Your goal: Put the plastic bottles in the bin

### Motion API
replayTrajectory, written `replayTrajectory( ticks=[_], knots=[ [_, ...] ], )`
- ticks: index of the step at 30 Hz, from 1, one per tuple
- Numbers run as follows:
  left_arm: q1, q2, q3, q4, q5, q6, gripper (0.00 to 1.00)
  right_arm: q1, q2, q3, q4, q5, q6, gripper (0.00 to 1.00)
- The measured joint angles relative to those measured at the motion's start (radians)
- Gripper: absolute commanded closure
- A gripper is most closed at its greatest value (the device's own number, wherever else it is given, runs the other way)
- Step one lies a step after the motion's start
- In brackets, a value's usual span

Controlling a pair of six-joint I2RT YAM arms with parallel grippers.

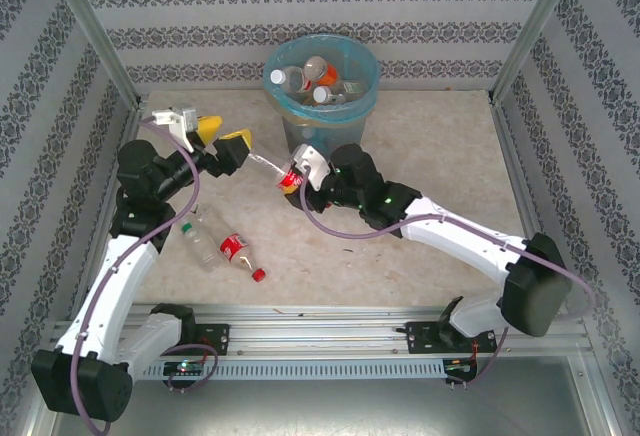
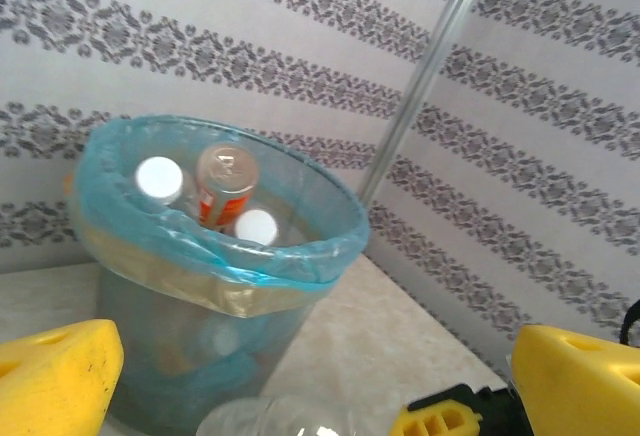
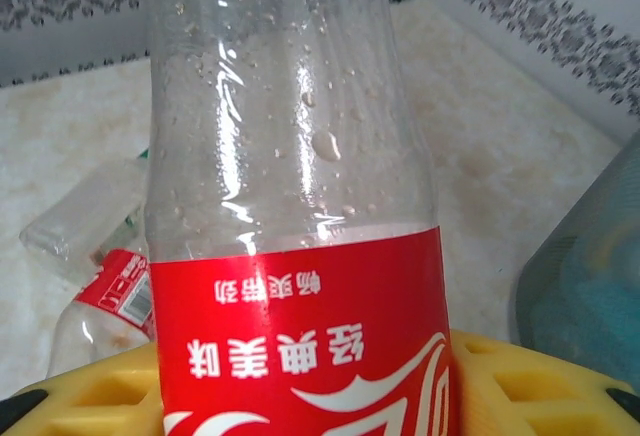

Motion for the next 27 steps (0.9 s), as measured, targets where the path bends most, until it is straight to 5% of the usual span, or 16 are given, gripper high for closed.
replayTrajectory(
  ticks=[4,12,21,27],
  knots=[
    [0.0,0.016,0.01,0.029,0.04,-0.065,0.04,-0.007,-0.047,-0.032,0.064,0.001,0.014,0.49],
    [0.0,0.132,0.024,0.217,0.192,-0.249,0.35,-0.013,-0.089,-0.085,0.172,0.008,0.034,0.48],
    [0.0,0.167,0.029,0.3,0.256,-0.354,0.3,-0.019,-0.089,-0.114,0.23,-0.004,0.053,0.48],
    [-0.004,0.18,0.033,0.301,0.301,-0.376,0.35,-0.019,-0.089,-0.123,0.252,-0.019,0.064,0.48]
  ],
)
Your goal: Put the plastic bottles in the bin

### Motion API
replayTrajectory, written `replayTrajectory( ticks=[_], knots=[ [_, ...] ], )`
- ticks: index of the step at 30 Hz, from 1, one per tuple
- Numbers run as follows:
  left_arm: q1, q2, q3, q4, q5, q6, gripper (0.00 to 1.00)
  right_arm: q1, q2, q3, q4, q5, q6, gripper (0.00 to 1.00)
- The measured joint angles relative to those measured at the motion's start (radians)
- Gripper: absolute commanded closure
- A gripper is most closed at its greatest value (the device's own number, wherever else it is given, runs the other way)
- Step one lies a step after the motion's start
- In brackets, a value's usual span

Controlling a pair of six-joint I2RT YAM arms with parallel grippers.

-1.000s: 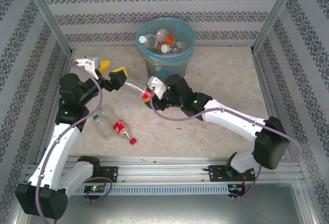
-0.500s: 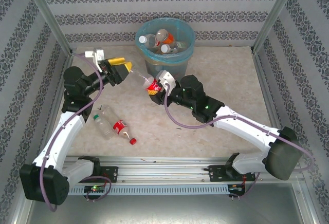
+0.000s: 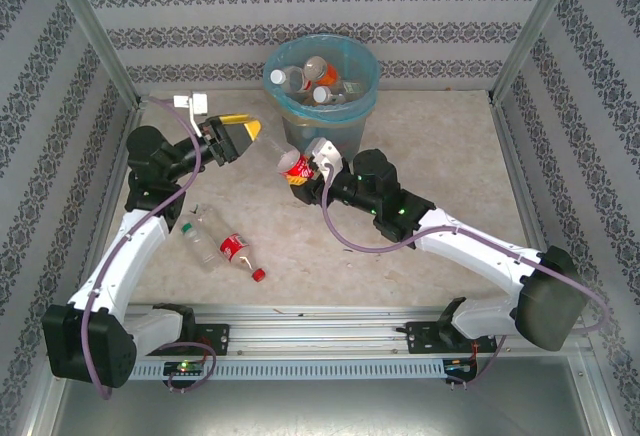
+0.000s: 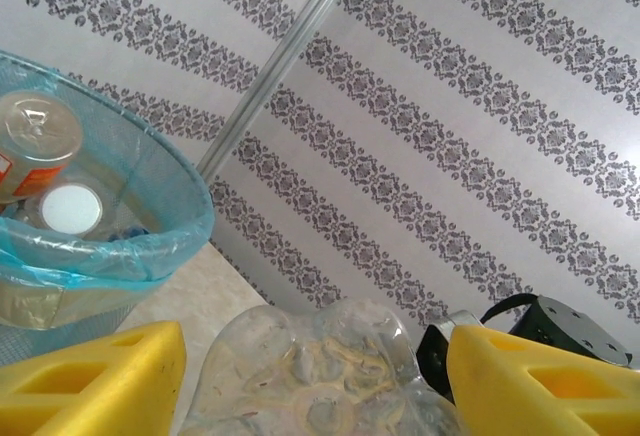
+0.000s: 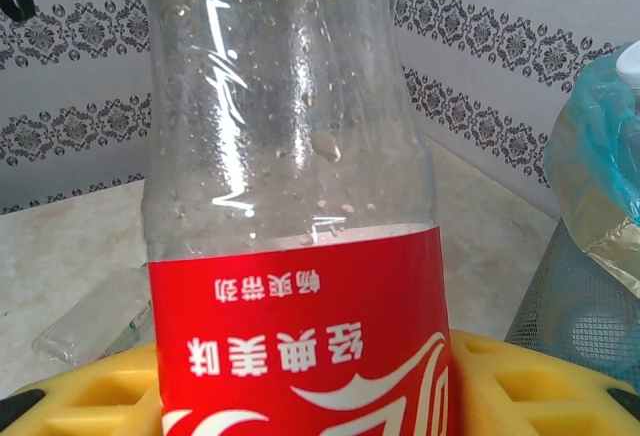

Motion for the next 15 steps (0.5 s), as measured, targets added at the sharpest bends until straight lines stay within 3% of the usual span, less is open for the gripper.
replayTrajectory(
  ticks=[3,7,12,15],
  knots=[
    [-0.004,0.008,0.007,0.0,0.004,0.001,0.49,-0.001,0.0,-0.006,0.005,0.001,0.003,0.46],
    [-0.004,0.01,0.01,-0.001,0.002,0.001,0.58,0.0,0.0,-0.006,0.007,0.002,0.002,0.37],
    [-0.008,0.012,0.043,-0.023,-0.022,0.015,0.61,0.002,-0.016,-0.008,0.012,0.053,0.008,0.14],
    [-0.011,0.014,0.095,-0.048,-0.07,0.04,0.62,0.002,-0.062,-0.012,0.006,0.121,0.006,0.06]
  ],
)
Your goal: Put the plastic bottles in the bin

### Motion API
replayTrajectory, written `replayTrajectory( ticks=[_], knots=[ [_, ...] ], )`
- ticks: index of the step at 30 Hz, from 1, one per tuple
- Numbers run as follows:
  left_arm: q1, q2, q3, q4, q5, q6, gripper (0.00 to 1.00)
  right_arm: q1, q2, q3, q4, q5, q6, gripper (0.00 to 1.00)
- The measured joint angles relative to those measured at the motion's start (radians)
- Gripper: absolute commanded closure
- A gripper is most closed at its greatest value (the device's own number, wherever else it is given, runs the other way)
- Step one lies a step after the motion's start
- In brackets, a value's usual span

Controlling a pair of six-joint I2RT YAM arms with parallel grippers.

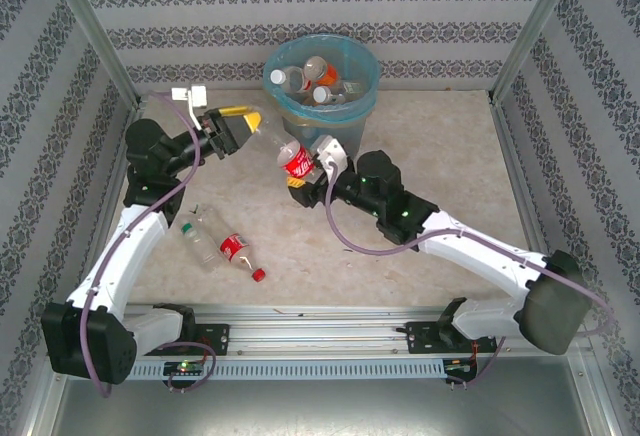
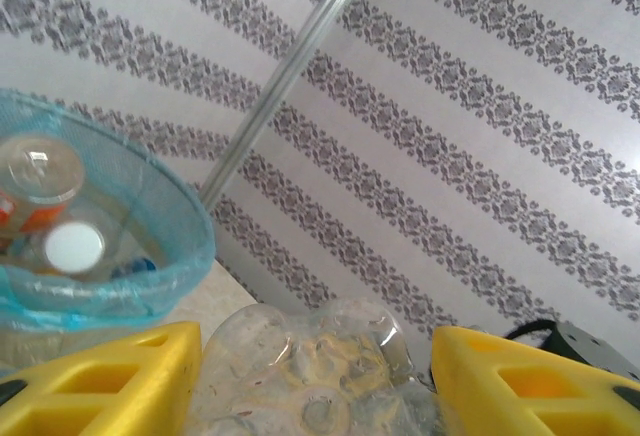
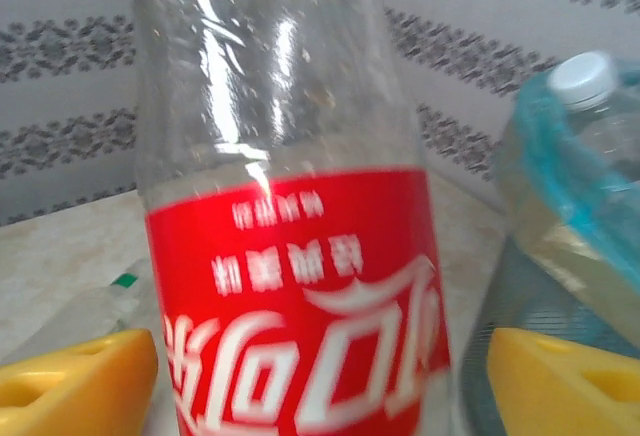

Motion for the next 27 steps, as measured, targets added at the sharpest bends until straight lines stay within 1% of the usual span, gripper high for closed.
replayTrajectory(
  ticks=[4,7,9,13,17,22,27],
  knots=[
    [0.0,0.018,0.1,-0.018,-0.078,0.029,0.65,0.0,-0.108,-0.014,-0.007,0.085,-0.017,0.02],
    [0.0,0.051,0.189,-0.016,-0.147,0.048,0.73,0.0,-0.214,-0.051,-0.004,0.146,-0.043,0.02],
    [-0.001,0.092,0.254,-0.013,-0.205,0.055,0.75,0.0,-0.291,-0.096,0.008,0.2,-0.062,0.02],
    [-0.029,0.218,0.395,-0.009,-0.311,0.097,0.76,-0.001,-0.421,-0.194,0.022,0.302,-0.077,0.02],
    [-0.117,0.378,0.575,-0.079,-0.41,0.235,0.77,-0.003,-0.52,-0.272,0.022,0.38,-0.079,0.02],
    [-0.24,0.55,0.768,-0.193,-0.521,0.48,0.79,-0.009,-0.635,-0.323,-0.002,0.438,-0.067,0.03],
    [-0.312,0.698,0.898,-0.271,-0.596,0.681,0.78,-0.015,-0.716,-0.347,-0.017,0.475,-0.056,0.04]
  ],
)
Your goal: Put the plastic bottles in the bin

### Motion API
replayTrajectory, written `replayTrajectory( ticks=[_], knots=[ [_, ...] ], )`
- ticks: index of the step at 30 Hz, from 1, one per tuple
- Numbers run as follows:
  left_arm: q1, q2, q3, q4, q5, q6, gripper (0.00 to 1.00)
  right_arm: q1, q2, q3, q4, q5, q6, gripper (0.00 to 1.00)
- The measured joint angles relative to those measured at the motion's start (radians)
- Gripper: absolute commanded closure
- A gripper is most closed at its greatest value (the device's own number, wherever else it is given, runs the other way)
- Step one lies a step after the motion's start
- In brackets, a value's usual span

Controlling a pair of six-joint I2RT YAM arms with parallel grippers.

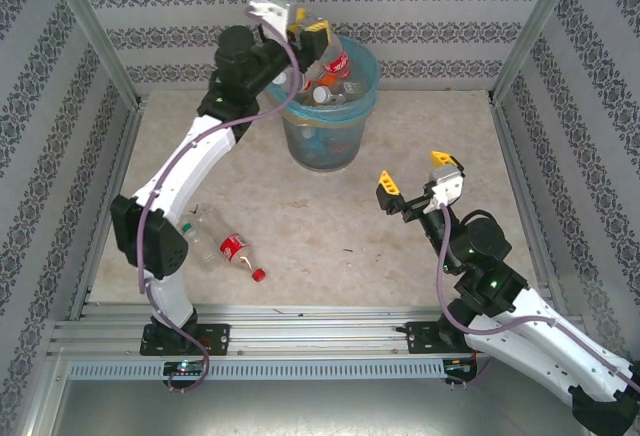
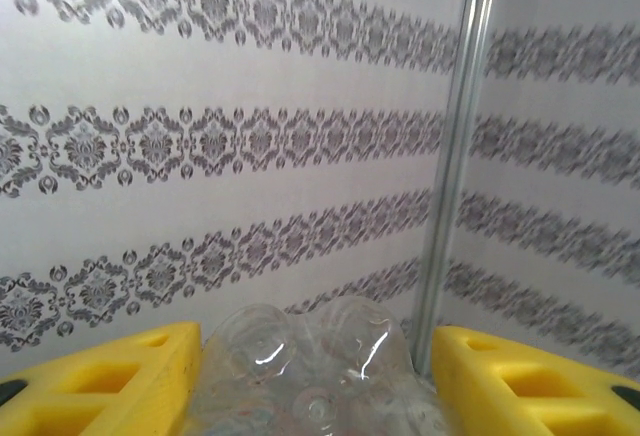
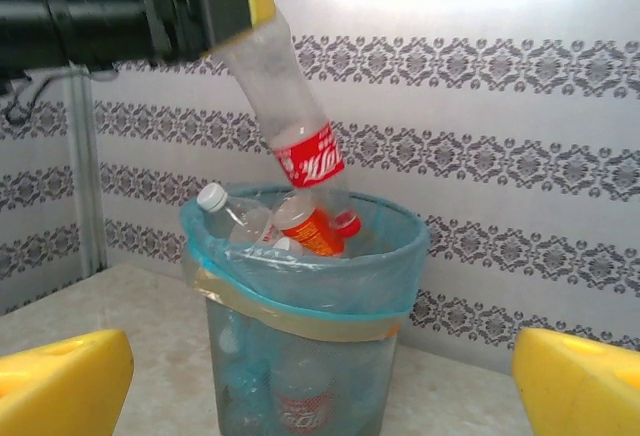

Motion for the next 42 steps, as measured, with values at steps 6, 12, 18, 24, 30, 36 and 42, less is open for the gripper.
replayTrajectory(
  ticks=[6,12,18,24,30,36,42],
  knots=[
    [-0.042,0.186,0.189,-0.128,-0.047,0.15,0.78,0.0,0.003,-0.005,-0.03,0.032,0.034,0.05],
    [-0.065,0.311,0.358,-0.26,-0.069,0.208,0.78,0.0,0.047,-0.005,-0.057,0.043,0.065,0.06],
    [-0.069,0.375,0.459,-0.361,-0.074,0.22,0.79,0.0,0.073,-0.005,-0.08,0.044,0.076,0.06],
    [-0.069,0.383,0.49,-0.428,-0.068,0.224,0.78,0.0,0.074,-0.005,-0.087,0.045,0.079,0.06],
    [-0.068,0.354,0.433,-0.423,-0.058,0.236,0.77,0.0,0.09,-0.005,-0.087,0.045,0.093,0.06],
    [-0.068,0.309,0.346,-0.387,-0.043,0.25,0.62,0.0,0.114,-0.005,-0.09,0.044,0.1,0.06],
    [-0.067,0.24,0.211,-0.314,-0.038,0.249,0.43,-0.007,0.12,-0.005,-0.09,0.045,0.106,0.06]
  ],
)
